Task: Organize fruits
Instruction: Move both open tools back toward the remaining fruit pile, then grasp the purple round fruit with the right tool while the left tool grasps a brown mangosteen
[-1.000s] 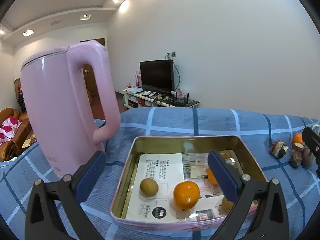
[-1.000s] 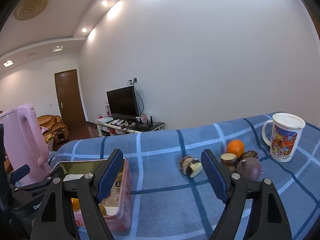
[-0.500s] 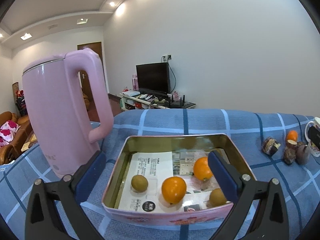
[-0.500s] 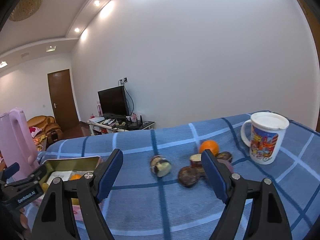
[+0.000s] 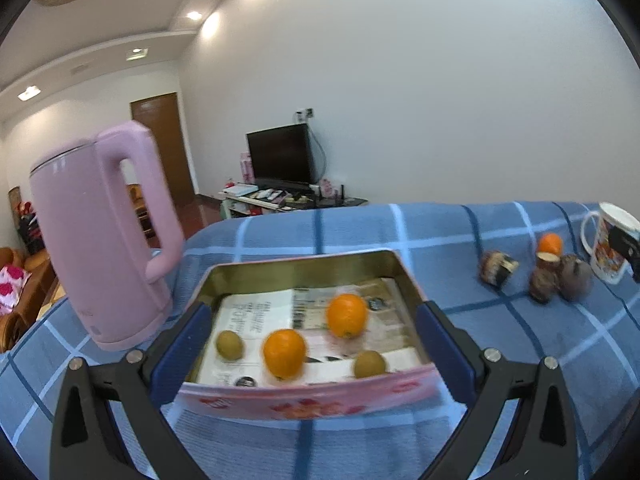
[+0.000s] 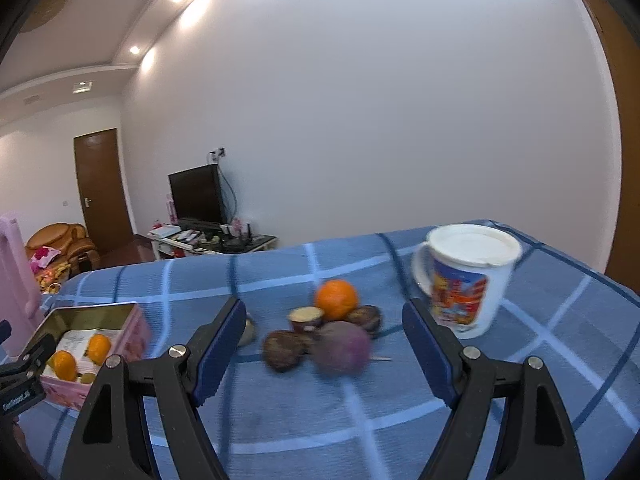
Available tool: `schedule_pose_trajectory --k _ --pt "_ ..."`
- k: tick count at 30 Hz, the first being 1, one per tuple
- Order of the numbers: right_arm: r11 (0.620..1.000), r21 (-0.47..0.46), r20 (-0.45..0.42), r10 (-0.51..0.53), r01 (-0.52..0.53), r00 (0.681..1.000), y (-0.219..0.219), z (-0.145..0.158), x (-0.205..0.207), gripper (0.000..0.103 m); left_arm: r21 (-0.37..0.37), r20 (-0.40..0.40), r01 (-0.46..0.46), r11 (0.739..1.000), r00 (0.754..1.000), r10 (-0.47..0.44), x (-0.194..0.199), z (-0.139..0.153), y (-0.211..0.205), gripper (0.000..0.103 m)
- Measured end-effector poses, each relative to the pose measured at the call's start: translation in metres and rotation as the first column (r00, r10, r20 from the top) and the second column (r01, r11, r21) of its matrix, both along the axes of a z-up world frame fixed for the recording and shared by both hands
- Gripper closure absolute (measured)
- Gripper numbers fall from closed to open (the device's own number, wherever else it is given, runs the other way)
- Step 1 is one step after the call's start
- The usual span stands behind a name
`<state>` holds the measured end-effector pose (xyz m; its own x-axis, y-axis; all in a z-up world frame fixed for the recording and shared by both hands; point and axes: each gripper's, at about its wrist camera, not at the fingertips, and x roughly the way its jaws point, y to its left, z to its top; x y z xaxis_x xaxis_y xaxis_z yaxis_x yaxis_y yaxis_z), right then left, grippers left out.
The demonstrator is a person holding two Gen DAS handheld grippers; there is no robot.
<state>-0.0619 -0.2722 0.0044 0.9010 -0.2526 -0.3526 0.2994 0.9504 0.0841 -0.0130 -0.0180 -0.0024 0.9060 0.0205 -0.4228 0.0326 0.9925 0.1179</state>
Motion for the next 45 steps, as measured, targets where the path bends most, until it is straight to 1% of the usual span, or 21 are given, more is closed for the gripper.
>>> schedule_pose_trajectory --k 6,10,13,16,18,20,22,24,26,29,31,32,33,35,37,38,40,42,43,44,45 --pt "0.999 0.021 -0.031 -0.040 0.040 0.999 -0.033 -0.001 -0.007 0.021 0.037 -0.028 0.075 0.996 0.997 -0.074 -0.006 -0.002 -0.034 0.000" --pt "0.995 0.081 -0.071 -0.052 0.057 0.996 -0.055 -0.006 -0.006 0.021 0.068 -0.046 0.123 0.990 0.992 -0.120 -0.011 -0.005 -0.058 0.000" --pt "0.990 0.127 -0.115 -0.044 0.058 0.992 -0.071 -0.011 -0.003 0.022 0.101 -0.064 0.184 0.978 0.982 -0.178 -0.012 -0.006 -0.080 0.000" --pt "0.982 0.190 -0.146 0.004 0.024 0.989 -0.082 -0.017 0.002 0.022 0.107 -0.124 0.225 0.969 0.970 -0.212 -0.005 -0.011 -0.104 0.000" --pt "0.975 0.218 -0.161 0.074 -0.038 0.984 -0.080 -0.020 0.007 0.022 0.101 -0.172 0.224 0.969 0.964 -0.205 0.002 -0.016 -0.114 0.000" --pt "0.970 0.218 -0.189 0.146 -0.104 0.971 -0.071 -0.022 0.016 0.022 0.104 -0.221 0.212 0.972 0.958 -0.185 0.011 -0.022 -0.125 0.000" --pt "0.966 0.220 -0.214 0.183 -0.136 0.959 -0.063 -0.024 0.026 0.022 0.108 -0.270 0.201 0.974 0.948 -0.165 0.019 -0.028 -0.132 0.000" --pt "0.958 0.232 -0.267 0.231 -0.171 0.936 -0.056 -0.031 0.043 0.022 0.096 -0.312 0.199 0.975 0.936 -0.161 0.025 -0.033 -0.137 0.000" --pt "0.955 0.239 -0.314 0.248 -0.176 0.916 -0.052 -0.037 0.057 0.022 0.074 -0.331 0.203 0.976 0.928 -0.168 0.029 -0.035 -0.139 0.000" --pt "0.948 0.276 -0.347 0.250 -0.157 0.904 -0.055 -0.045 0.075 0.022 0.066 -0.334 0.216 0.974 0.925 -0.183 0.032 -0.036 -0.143 0.000" --pt "0.923 0.346 -0.367 0.298 -0.168 0.881 -0.061 -0.055 0.087 0.031 0.069 -0.336 0.226 0.972 0.922 -0.191 0.034 -0.037 -0.147 0.000" --pt "0.920 0.356 -0.366 0.301 -0.166 0.880 -0.063 -0.056 0.087 0.043 0.070 -0.338 0.229 0.971 0.921 -0.193 0.036 -0.037 -0.149 0.000" --pt "0.915 0.359 -0.354 0.316 -0.184 0.880 -0.064 -0.054 0.086 0.050 0.067 -0.341 0.229 0.971 0.920 -0.194 0.038 -0.038 -0.152 0.000" --pt "0.921 0.334 -0.366 0.323 -0.200 0.873 -0.061 -0.053 0.082 0.051 0.051 -0.344 0.233 0.971 0.917 -0.202 0.043 -0.037 -0.157 0.000" --pt "0.925 0.330 -0.368 0.308 -0.187 0.877 -0.063 -0.052 0.075 0.051 0.032 -0.344 0.239 0.970 0.914 -0.214 0.049 -0.036 -0.163 0.000" --pt "0.923 0.345 -0.359 0.299 -0.172 0.884 -0.068 -0.050 0.071 0.051 0.018 -0.346 0.244 0.970 0.911 -0.223 0.053 -0.036 -0.166 0.000" --pt "0.910 0.389 -0.312 0.278 -0.145 0.908 -0.082 -0.040 0.060 0.051 -0.021 -0.357 0.252 0.967 0.902 -0.243 0.060 -0.036 -0.174 0.001" --pt "0.915 0.388 -0.260 0.222 -0.110 0.940 -0.093 -0.027 0.047 0.051 -0.048 -0.370 0.264 0.963 0.891 -0.262 0.067 -0.038 -0.183 0.006" --pt "0.922 0.375 -0.236 0.190 -0.091 0.953 -0.098 -0.021 0.041 0.051 -0.062 -0.378 0.270 0.961 0.885 -0.273 0.071 -0.039 -0.188 0.011" --pt "0.927 0.366 -0.222 0.170 -0.080 0.960 -0.101 -0.017 0.038 0.051 -0.073 -0.387 0.275 0.959 0.878 -0.281 0.076 -0.040 -0.194 0.016" --pt "0.932 0.356 -0.210 0.152 -0.069 0.966 -0.103 -0.013 0.037 0.051 -0.081 -0.399 0.278 0.957 0.871 -0.287 0.081 -0.042 -0.200 0.018"
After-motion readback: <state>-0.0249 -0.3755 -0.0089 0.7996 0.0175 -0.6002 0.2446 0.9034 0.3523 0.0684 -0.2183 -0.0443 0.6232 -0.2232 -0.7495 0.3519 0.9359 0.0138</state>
